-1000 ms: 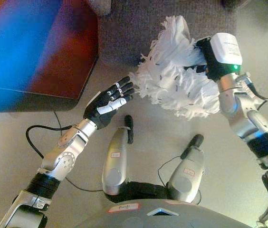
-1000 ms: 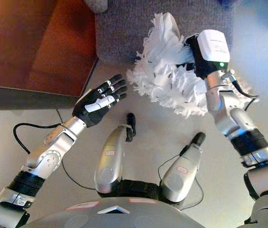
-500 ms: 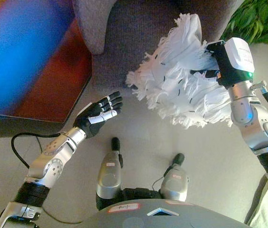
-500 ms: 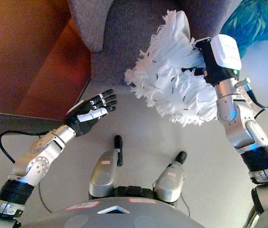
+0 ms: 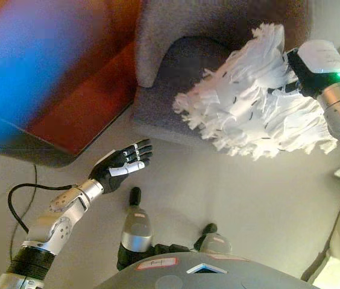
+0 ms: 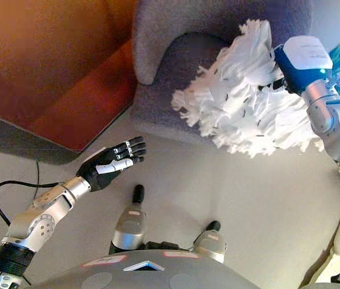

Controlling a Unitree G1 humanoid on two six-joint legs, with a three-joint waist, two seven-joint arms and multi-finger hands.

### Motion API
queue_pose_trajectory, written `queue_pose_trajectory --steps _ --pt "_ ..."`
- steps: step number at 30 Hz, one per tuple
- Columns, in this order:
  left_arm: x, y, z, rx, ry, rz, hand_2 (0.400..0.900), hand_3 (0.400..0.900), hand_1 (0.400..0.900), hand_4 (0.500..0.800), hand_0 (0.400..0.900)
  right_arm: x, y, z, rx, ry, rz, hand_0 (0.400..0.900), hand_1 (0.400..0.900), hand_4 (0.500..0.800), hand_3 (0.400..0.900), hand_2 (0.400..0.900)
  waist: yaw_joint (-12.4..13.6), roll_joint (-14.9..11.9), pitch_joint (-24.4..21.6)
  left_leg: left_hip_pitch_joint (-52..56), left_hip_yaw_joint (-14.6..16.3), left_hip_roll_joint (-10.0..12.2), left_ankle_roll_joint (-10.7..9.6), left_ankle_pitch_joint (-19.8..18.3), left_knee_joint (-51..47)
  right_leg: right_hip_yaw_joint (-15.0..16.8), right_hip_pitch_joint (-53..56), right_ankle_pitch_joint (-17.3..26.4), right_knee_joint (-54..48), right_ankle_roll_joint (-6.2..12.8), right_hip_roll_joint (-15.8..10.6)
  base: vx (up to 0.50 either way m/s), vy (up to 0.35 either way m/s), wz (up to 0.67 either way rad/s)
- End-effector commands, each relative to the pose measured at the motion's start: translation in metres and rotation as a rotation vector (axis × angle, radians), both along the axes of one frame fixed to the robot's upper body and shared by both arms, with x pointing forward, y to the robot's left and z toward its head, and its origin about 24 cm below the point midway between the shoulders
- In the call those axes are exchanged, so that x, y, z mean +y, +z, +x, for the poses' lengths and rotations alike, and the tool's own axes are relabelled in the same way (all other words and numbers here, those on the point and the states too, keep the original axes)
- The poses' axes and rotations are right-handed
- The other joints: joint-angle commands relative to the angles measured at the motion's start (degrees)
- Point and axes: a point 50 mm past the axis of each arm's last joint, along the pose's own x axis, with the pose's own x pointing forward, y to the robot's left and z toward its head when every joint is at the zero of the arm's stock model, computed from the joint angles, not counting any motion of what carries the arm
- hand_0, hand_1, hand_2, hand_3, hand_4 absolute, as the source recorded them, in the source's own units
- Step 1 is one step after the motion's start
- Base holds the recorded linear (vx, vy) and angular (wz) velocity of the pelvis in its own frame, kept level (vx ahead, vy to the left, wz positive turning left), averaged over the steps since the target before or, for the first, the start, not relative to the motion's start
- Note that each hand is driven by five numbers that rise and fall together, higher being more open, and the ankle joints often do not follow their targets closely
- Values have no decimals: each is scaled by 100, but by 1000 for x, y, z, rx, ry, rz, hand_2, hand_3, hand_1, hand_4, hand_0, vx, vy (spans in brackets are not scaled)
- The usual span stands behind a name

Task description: Pick up the pillow and put it on the sofa.

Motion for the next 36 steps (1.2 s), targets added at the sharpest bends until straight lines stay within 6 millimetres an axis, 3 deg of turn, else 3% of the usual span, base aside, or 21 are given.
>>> queue_pose_trajectory --steps 1,4,11,12,13,21,31,36 --pt "0 26 10 -138 -80 11 900 900 900 800 900 -1 127 10 -415 -24 -13 400 400 500 400 400 411 -310 -334 223 -245 -31 135 -521 -350 88 -294 351 -570 513 -290 54 -139 24" --pt "5 32 12 -160 -93 24 900 900 900 800 900 -5 135 14 -433 -67 -63 400 400 500 400 400 580 -325 -193 104 -384 -17 100 -492 -323 -35 -271 313 -572 513 -285 37 -117 22" --pt "15 49 17 -244 -114 41 900 900 900 800 900 -24 176 12 -523 -241 -101 400 400 500 400 400 932 -221 211 -411 -582 10 -1 -321 -300 -268 -326 60 -673 513 -239 -32 -85 14" --pt "16 51 16 -252 -115 41 900 900 900 800 900 -29 179 11 -543 -280 -91 557 557 594 557 557 968 -197 257 -470 -600 5 -5 -304 -294 -283 -339 17 -681 513 -237 -26 -8 8" --pt "18 53 17 -262 -115 39 900 900 900 800 900 -34 182 10 -556 -328 -52 900 900 800 900 900 993 -168 302 -530 -597 7 -11 -284 -279 -286 -343 -42 -687 513 -231 -21 -3 8" --pt "15 59 21 -286 -112 39 900 900 900 800 900 -45 179 8 -726 -451 44 900 900 800 900 900 1013 -102 385 -537 -626 16 2 -296 -236 -274 -299 -75 -647 513 -228 23 -28 11" --pt "8 55 19 -267 -130 24 900 900 900 800 900 -39 160 12 -728 -426 80 900 900 800 900 900 906 -110 253 -243 -515 69 14 -374 -229 -265 -154 -136 -616 513 -184 8 -7 -6" --pt "6 48 15 -246 -104 36 900 900 900 800 900 -30 147 14 -752 -380 251 900 900 800 900 900 768 -143 79 0 -411 111 8 -415 -276 -159 -51 -193 -630 513 -104 23 -10 -11"
